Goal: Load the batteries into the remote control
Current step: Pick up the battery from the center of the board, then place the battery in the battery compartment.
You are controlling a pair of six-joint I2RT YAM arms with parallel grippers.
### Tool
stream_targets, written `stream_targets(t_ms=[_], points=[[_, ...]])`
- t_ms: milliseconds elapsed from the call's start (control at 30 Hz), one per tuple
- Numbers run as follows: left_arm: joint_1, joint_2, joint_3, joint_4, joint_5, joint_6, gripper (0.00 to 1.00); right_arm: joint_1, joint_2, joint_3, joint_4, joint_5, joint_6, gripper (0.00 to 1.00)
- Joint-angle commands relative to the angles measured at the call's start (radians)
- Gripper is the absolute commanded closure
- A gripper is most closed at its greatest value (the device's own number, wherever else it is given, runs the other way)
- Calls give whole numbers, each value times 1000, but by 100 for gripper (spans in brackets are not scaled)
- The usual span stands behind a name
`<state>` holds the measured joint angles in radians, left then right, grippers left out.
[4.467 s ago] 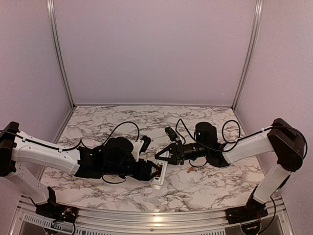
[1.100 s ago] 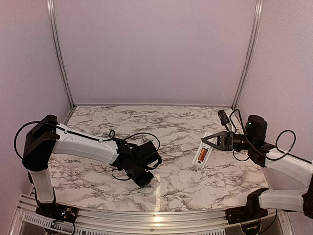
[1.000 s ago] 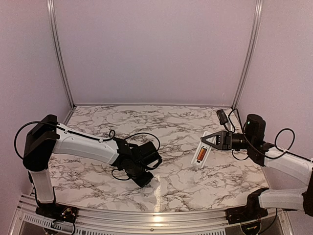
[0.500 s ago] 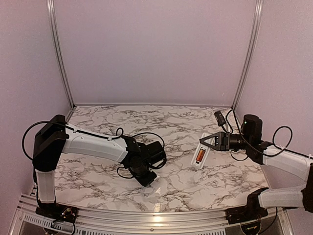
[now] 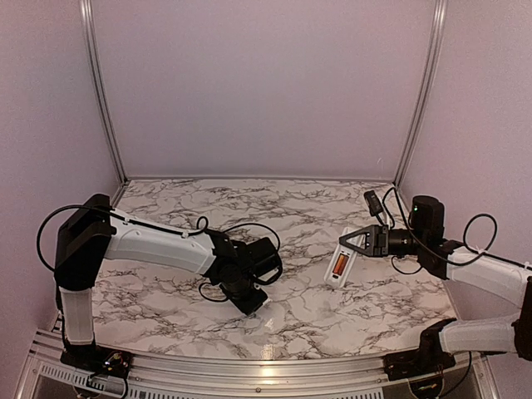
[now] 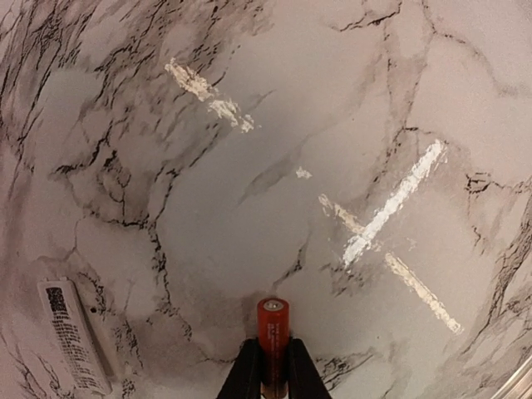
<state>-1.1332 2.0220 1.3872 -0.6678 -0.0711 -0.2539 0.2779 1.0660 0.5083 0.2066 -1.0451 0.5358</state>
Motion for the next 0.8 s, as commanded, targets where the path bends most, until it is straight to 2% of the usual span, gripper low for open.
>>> stream_targets(t_ms=[0,133,267,367,567,767], points=[[41,-133,-75,97,18,-24,100,30,12,38,32,35,31,100],[58,-336,-198,270,-32,-35,100,92,41,54,67,105,58,100],[54,-545,-337,501,-22,-70,100,171,106,59,189,176,150,100],[39,-631,-394,622,-20,-71,100,227,151,80,235,226,202,100],[-39,-590,-357,686,-47,-73,100,331,234,110,312,290,289,100],[-90,-530,-332,752,-68,-87,100,376,285,141,321,334,316,100]])
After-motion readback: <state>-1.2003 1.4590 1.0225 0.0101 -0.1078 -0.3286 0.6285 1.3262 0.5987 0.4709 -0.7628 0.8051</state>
